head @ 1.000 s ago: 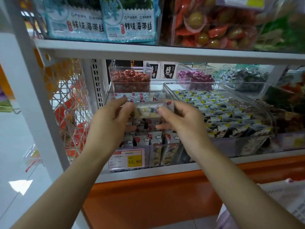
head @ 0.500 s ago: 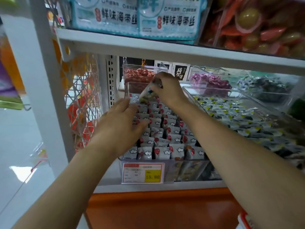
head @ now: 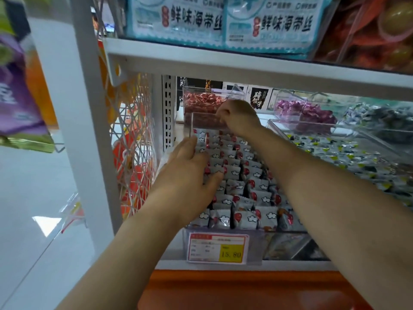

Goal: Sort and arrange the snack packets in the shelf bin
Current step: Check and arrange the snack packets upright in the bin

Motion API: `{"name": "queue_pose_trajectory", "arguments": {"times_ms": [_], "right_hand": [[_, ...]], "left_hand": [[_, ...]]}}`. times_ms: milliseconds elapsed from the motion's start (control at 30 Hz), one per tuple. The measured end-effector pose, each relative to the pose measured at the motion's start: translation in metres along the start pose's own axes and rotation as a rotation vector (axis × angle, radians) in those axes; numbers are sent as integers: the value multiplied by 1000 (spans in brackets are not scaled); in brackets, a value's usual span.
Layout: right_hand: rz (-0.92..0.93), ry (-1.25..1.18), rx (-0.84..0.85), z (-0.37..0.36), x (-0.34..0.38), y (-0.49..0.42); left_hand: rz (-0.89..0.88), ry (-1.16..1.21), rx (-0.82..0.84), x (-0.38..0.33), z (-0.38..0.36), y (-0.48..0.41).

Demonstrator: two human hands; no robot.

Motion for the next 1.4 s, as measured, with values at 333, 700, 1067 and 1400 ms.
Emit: {"name": "queue_pose_trajectory", "arguments": {"times_ms": [333, 700, 1067, 1400], "right_hand": [[110, 390, 27, -23, 20, -10], [-319, -758, -505, 69, 9, 107], [-472, -1486, -387, 73, 3, 215], [-426, -1825, -289, 70, 5, 232]], "left_hand": [[10, 19, 7, -1, 0, 0], [-7, -43, -136, -8, 15, 6], [82, 655, -132, -36, 23, 39], [349, 1194, -127, -28, 12, 49]]}}
Point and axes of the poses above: each hand's wrist, its own y-axis away from the middle knuckle, its own z-axis out of the back of the hand, x = y × z, the point moved 6 cm from there along -y, towards the middle knuckle, and after that the axes turned 4 degrees about z, right-handed, at the moved point
